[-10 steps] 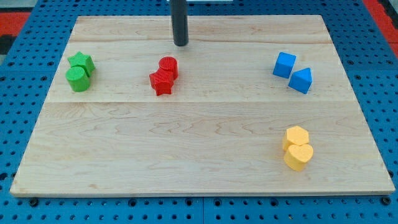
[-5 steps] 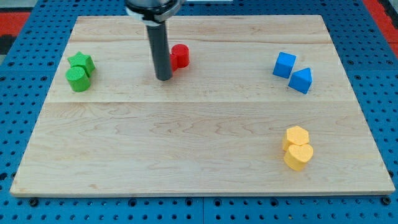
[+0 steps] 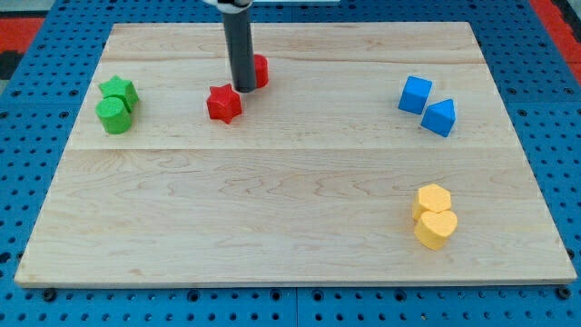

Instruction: Move the red blocks to the top center of the board

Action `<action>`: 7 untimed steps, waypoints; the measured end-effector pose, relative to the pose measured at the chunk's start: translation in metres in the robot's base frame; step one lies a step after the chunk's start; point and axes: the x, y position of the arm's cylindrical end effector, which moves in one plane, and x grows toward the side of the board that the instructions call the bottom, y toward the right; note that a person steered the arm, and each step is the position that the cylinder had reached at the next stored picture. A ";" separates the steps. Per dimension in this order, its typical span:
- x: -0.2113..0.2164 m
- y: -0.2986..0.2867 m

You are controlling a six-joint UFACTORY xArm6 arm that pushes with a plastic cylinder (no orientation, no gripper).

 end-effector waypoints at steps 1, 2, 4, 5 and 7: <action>-0.011 0.032; -0.040 0.043; -0.028 0.007; -0.065 0.010; -0.058 -0.017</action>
